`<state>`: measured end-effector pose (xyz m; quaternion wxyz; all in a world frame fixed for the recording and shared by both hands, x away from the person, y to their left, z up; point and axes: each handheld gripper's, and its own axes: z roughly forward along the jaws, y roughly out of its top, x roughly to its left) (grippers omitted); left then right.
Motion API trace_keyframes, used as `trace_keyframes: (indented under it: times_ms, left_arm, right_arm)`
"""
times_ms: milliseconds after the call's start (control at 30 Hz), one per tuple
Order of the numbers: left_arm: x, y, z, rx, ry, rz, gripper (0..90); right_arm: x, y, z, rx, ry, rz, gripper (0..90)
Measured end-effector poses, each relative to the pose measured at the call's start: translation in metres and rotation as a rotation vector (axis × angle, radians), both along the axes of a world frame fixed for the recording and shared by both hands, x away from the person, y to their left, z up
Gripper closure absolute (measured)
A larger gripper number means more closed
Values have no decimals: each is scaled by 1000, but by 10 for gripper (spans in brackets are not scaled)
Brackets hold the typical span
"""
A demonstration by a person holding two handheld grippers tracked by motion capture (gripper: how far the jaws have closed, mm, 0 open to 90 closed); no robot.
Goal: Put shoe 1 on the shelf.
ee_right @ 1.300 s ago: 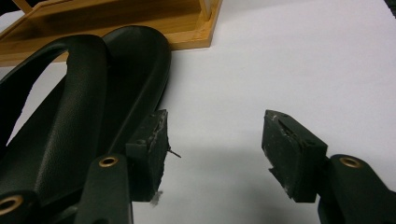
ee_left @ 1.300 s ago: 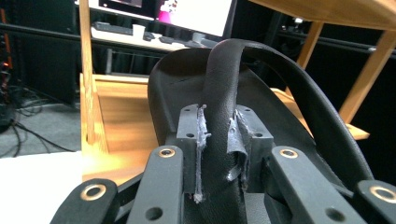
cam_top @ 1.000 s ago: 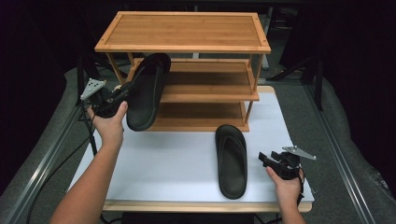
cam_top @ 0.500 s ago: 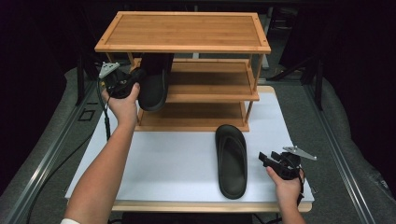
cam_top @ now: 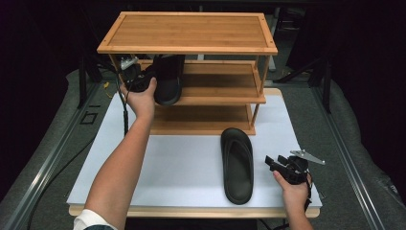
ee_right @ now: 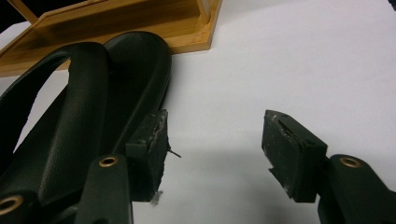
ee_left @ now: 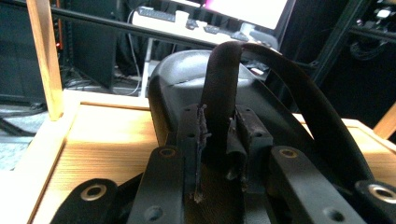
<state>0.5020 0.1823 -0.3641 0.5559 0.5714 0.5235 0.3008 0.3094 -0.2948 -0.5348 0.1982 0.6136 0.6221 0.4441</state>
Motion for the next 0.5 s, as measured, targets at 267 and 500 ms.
trace_keyframes:
  times_ms: [267,500]
  left_arm:
    - [10,-2,-9,17,57,24,737]
    - [10,-4,-7,38,67,8,684]
  right_arm:
    - [2,0,-1,4,1,6,410]
    - [2,1,-1,3,3,6,410]
